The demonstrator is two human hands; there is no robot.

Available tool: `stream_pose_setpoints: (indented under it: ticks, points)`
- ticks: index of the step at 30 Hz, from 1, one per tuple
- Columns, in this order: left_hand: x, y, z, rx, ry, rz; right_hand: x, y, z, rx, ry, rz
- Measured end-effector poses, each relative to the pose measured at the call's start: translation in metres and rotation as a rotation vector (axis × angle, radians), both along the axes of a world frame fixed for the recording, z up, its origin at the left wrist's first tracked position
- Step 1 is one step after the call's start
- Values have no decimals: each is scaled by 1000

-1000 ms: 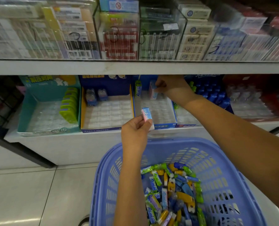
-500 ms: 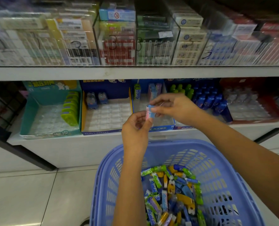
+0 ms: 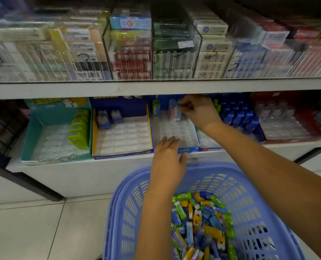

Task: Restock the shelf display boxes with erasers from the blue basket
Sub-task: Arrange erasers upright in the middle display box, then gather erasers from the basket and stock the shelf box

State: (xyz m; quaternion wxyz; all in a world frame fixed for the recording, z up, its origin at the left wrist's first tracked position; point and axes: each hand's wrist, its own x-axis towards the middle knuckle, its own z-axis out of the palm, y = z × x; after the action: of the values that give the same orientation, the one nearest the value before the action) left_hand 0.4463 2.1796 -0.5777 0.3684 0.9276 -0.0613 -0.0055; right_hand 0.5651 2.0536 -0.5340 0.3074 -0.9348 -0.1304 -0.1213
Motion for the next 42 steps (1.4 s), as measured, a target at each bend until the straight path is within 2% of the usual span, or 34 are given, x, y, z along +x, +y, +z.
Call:
stream_pose_setpoints:
  ticks: [14, 17, 19, 21, 24, 28, 31, 33, 36, 39, 42]
  points:
    - [3, 4, -4, -30, -20, -26, -1, 4, -2, -328, 17, 57]
    - [-3, 2, 3, -209, -144, 38, -13, 4, 7, -300, 44, 53]
    - [-11, 1, 5, -333, -219, 67, -30, 0, 14, -206, 41, 29]
    - [-14, 0, -4, -315, -120, 39, -58, -10, 15, -79, 76, 27]
    - [-16, -6, -43, -180, 217, -19, -109, -33, -12, -3, 320, 52]
    - [-38, -17, -114, 174, 547, -179, -160, -53, -99, -220, 723, 77]
    - [-69, -17, -161, 248, 792, -318, -182, -55, -161, -362, 887, 160]
    - [-84, -14, -182, 227, 891, -327, -189, -49, -190, -432, 926, 294]
    - [-88, -2, -197, 203, 882, -233, -194, -39, -220, -583, 899, 506]
    - [-90, 8, -207, 148, 837, -95, -198, -33, -237, -716, 791, 605]
    - [-94, 10, -217, 144, 831, -52, -196, -32, -241, -788, 718, 639]
